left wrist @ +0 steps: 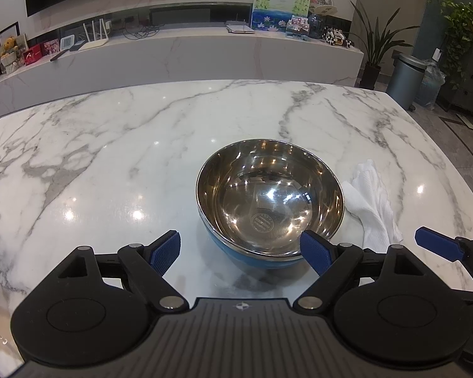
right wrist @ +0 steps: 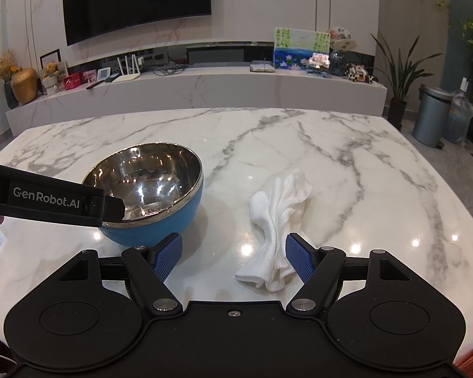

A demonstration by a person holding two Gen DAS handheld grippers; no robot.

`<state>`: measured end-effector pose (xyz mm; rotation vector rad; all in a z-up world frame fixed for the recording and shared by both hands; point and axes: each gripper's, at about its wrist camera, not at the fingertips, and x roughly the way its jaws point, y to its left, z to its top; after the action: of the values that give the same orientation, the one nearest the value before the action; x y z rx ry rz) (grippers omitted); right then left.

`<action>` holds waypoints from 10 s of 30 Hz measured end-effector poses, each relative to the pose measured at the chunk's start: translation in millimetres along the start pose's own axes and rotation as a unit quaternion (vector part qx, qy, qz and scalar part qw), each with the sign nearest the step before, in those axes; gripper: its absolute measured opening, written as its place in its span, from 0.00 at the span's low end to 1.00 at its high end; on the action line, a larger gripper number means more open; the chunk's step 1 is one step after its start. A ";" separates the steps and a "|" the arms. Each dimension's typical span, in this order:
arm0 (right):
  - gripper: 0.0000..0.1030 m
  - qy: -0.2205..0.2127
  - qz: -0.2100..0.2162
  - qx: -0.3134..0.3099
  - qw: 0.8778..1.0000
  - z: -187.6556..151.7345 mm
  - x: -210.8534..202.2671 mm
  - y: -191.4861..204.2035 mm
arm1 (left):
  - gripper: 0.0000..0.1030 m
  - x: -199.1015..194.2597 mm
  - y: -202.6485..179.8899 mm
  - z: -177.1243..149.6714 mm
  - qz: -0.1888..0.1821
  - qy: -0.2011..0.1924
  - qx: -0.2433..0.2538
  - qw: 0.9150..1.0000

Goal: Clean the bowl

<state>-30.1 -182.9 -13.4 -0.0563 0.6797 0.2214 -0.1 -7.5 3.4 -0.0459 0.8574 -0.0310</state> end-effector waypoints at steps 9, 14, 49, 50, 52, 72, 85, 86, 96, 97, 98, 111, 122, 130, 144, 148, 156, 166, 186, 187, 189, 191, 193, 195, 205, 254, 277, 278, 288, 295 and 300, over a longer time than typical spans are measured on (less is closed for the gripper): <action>0.68 0.002 0.000 0.000 1.000 1.0 0.0 -0.4 | 0.80 0.9 2.5 1.0 -0.003 0.004 0.000 1.000; 0.68 0.004 0.000 -0.001 1.000 0.9 1.0 -0.1 | 0.80 1.2 2.7 1.5 -0.002 0.005 0.001 1.000; 0.68 0.021 -0.028 -0.018 0.999 20.8 40.7 -15.7 | 0.80 26.7 34.6 21.8 -0.007 0.032 -0.049 0.998; 0.68 0.023 -0.030 -0.017 0.999 21.4 44.0 -17.8 | 0.80 28.8 35.4 22.4 -0.007 0.034 -0.050 0.998; 0.68 0.030 -0.032 -0.014 0.999 22.5 50.4 -21.5 | 0.80 33.4 36.8 23.4 -0.005 0.038 -0.051 0.998; 0.58 0.084 -0.034 -0.020 0.996 23.3 96.0 -31.4 | 0.80 69.7 46.3 23.8 -0.009 0.080 -0.059 0.995; 0.20 0.091 -0.034 -0.030 0.995 29.2 99.0 -32.5 | 0.80 71.8 50.3 20.9 -0.014 0.086 -0.072 0.994; 0.19 0.090 -0.036 -0.032 0.995 29.8 98.2 -31.8 | 0.80 71.3 50.3 21.0 -0.013 0.085 -0.072 0.994; 0.18 0.025 -0.011 -0.038 0.999 60.2 63.8 -21.9 | 0.80 71.3 49.6 18.6 -0.006 0.093 -0.069 0.993; 0.18 0.018 -0.003 -0.039 0.999 62.8 60.6 -19.0 | 0.80 71.6 49.7 17.7 -0.005 0.095 -0.069 0.993; 0.18 0.008 0.009 -0.042 0.999 66.4 55.7 -14.6 | 0.80 71.4 49.7 16.9 -0.005 0.096 -0.069 0.993; 0.19 0.001 0.065 -0.125 0.990 60.0 46.3 33.4 | 0.80 68.3 54.1 11.6 -0.023 0.105 -0.087 0.990; 0.19 0.015 0.040 -0.145 0.989 47.9 44.6 29.4 | 0.80 68.2 57.1 11.0 -0.073 0.104 -0.122 0.984; 0.19 0.018 0.036 -0.151 0.988 39.4 41.4 26.1 | 0.53 65.9 42.3 15.3 -0.079 0.095 -0.090 0.988; 0.19 0.056 0.054 -0.141 0.987 20.6 49.3 28.1 | 0.23 56.5 18.2 23.6 -0.085 0.077 -0.027 0.993; 0.19 0.084 0.080 -0.124 0.985 15.7 56.0 26.9 | 0.21 57.6 17.3 21.9 -0.090 0.082 -0.028 0.992; 0.19 0.120 0.155 -0.049 0.979 16.9 56.5 21.5 | 0.21 57.6 19.5 22.4 -0.091 0.089 -0.031 0.991; 0.18 0.134 0.149 -0.068 0.977 19.8 48.5 34.5 | 0.19 59.1 19.6 22.6 -0.090 0.092 -0.028 0.991; 0.18 0.097 0.069 -0.158 0.980 13.7 31.0 48.3 | 0.21 60.9 18.0 17.3 -0.085 0.094 -0.031 0.991; 0.18 0.097 0.069 -0.158 0.980 14.0 33.0 48.7 | 0.21 61.6 17.8 16.2 -0.086 0.097 -0.033 0.991; 0.18 0.097 0.070 -0.157 0.980 14.0 34.6 48.0 | 0.24 63.7 17.0 13.5 -0.089 0.102 -0.034 0.990; 0.18 0.096 0.070 -0.158 0.980 12.1 32.5 49.9 | 0.24 64.6 16.9 11.3 -0.094 0.104 -0.034 0.990; 0.18 0.096 0.071 -0.160 0.980 7.9 26.9 54.8 | 0.23 64.7 17.1 10.4 -0.098 0.104 -0.034 0.989; 0.18 0.096 0.072 -0.158 0.980 8.8 31.3 50.3 | 0.19 63.7 16.9 11.5 -0.102 0.104 -0.030 0.989; 0.26 0.064 0.082 -0.156 0.982 25.2 33.5 42.9 | 0.18 59.8 10.7 23.4 -0.075 0.114 0.023 0.990; 0.19 0.087 0.109 -0.146 0.979 24.4 43.0 39.3 | 0.14 64.2 36.1 15.3 -0.119 0.129 -0.049 0.983; 0.28 0.042 0.097 -0.211 0.972 21.8 41.4 51.5 | 0.13 60.2 30.8 27.1 -0.084 0.125 -0.018 0.988; 0.25 0.046 0.098 -0.208 0.972 21.6 43.2 50.8 | 0.13 60.6 31.2 27.5 -0.084 0.125 -0.019 0.988; 0.17 0.063 0.092 -0.199 0.974 24.2 52.9 54.4 | 0.15 62.5 29.9 23.2 -0.080 0.120 -0.027 0.989; 0.17 0.065 0.091 -0.191 0.975 23.9 55.3 54.5 | 0.21 62.4 30.4 12.1 -0.090 0.103 -0.038 0.990; 0.17 0.066 0.090 -0.193 0.975 21.0 54.0 56.1 | 0.15 61.3 27.0 13.8 -0.092 0.102 -0.029 0.990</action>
<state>11.3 -115.6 -29.8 -0.3846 0.7680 0.5268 50.7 17.0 -35.2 -0.1791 1.0557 -0.1874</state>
